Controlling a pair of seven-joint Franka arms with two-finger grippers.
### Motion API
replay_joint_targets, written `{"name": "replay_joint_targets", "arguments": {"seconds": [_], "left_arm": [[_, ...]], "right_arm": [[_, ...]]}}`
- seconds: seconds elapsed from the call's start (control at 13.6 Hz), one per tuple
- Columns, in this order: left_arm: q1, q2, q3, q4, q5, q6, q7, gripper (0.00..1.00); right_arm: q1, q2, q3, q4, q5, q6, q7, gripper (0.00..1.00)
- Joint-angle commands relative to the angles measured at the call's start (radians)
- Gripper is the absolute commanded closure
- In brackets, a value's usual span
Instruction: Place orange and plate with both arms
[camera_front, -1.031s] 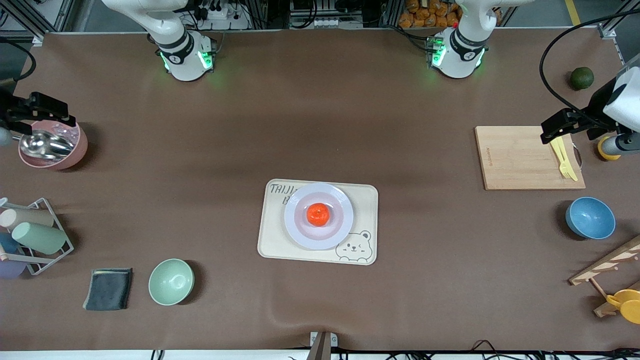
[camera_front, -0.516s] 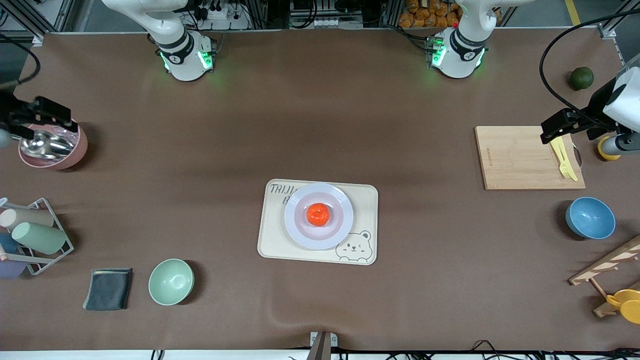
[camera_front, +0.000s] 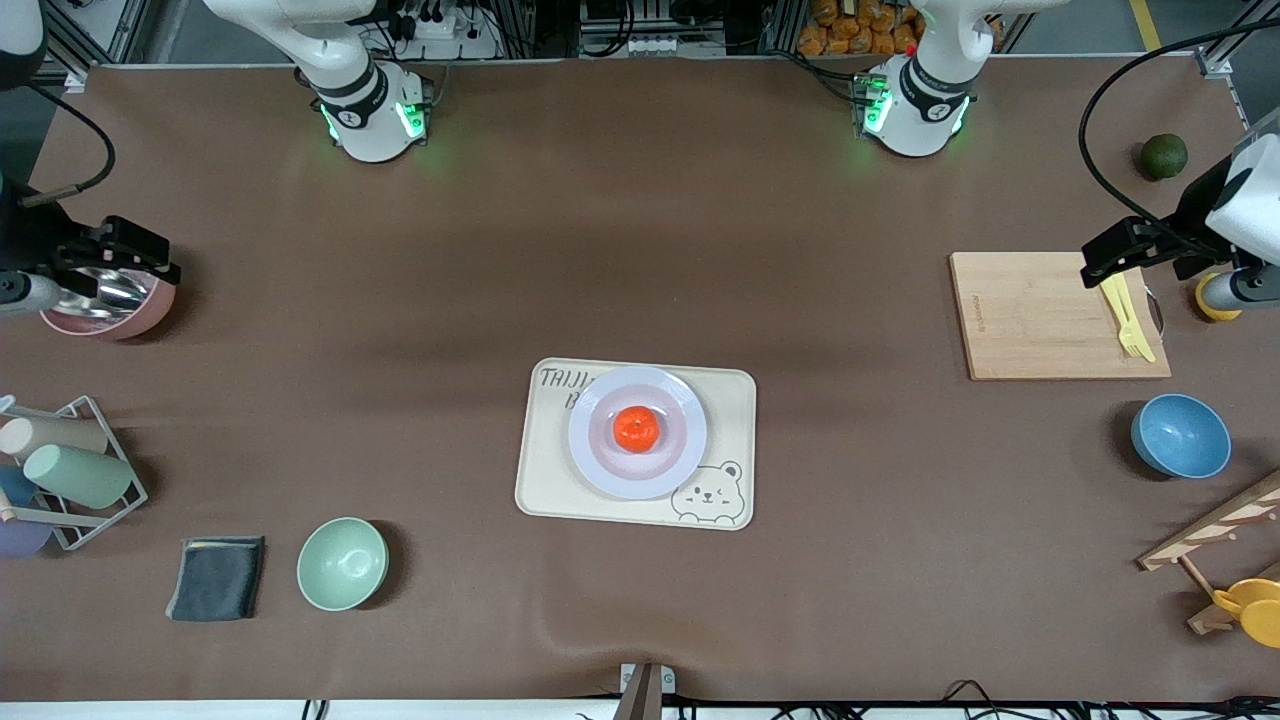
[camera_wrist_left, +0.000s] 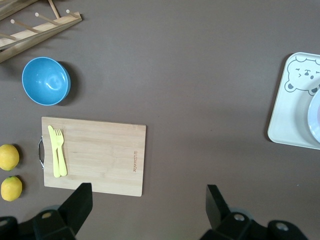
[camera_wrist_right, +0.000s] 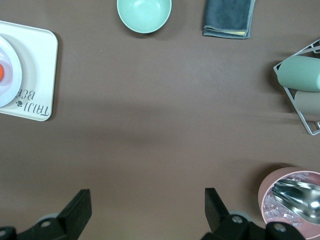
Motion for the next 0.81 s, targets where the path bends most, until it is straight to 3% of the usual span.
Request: {"name": "replay_joint_targets", "arguments": {"seconds": [0.0, 0.74], "left_arm": [[-0.004, -0.016, 0.007, 0.005, -0.010, -0.011, 0.026, 0.00], [-0.005, -0.016, 0.002, 0.016, -0.019, -0.014, 0.021, 0.00]], "right_arm": [[0.009, -0.037, 0.000, -0.038, -0.020, 0.008, 0.022, 0.00], [0.008, -0.034, 0.000, -0.037, -0.025, -0.005, 0.025, 0.00]]}}
